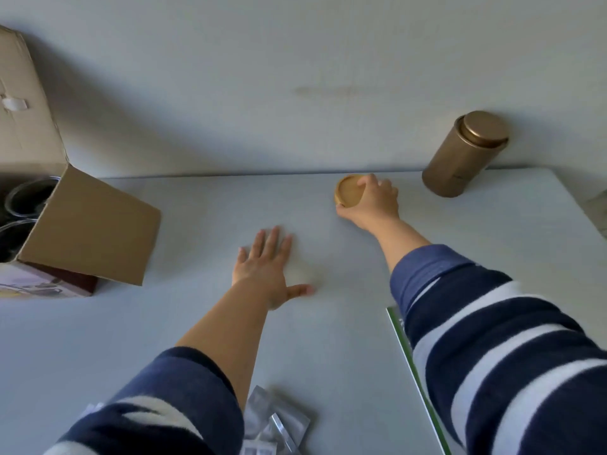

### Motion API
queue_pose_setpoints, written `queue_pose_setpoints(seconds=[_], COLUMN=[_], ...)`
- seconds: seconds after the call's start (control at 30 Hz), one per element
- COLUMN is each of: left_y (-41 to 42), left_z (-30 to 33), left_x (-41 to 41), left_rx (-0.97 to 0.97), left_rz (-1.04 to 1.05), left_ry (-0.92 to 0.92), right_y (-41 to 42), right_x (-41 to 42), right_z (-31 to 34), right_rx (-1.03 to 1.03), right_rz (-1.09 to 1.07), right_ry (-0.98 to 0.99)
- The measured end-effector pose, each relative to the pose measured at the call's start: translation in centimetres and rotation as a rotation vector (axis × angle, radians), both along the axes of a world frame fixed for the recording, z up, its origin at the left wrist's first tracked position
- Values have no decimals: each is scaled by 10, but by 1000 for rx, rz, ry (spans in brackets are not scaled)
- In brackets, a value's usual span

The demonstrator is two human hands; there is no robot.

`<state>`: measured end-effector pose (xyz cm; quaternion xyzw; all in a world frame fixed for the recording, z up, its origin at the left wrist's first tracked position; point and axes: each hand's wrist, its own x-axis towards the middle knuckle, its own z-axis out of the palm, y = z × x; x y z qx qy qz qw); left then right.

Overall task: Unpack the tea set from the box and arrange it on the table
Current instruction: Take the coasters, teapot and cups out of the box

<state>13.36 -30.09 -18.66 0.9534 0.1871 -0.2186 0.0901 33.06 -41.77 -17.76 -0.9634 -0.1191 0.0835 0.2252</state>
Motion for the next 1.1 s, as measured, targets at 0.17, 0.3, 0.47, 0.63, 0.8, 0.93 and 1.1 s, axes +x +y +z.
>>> queue_pose_setpoints(seconds=[0.17, 0.3, 0.47, 0.63, 0.8, 0.93, 1.1], left_y=[2, 3, 3, 4, 11, 37, 98], left_z=[-8, -7, -5, -3, 10, 35, 75], left_x=[0, 0, 1, 2, 2, -17, -80], left_rx=[2, 2, 9, 13, -28, 33, 8], left_rz=[-7, -6, -11, -3, -14, -27, 142], left_ry=[-17, -16, -11, -6, -70, -247, -498], right_y=[9, 14, 14, 8, 5, 23, 88], right_x=[29, 37, 37, 24, -31, -83, -155], right_z=[-14, -16, -8, 8, 18, 32, 67], right_rx=[25, 15, -48, -91, -133, -102, 9], right_rz=[-61, -84, -52, -67, 47, 200, 389], right_ry=[-78, -94, -14, 44, 54, 99, 117])
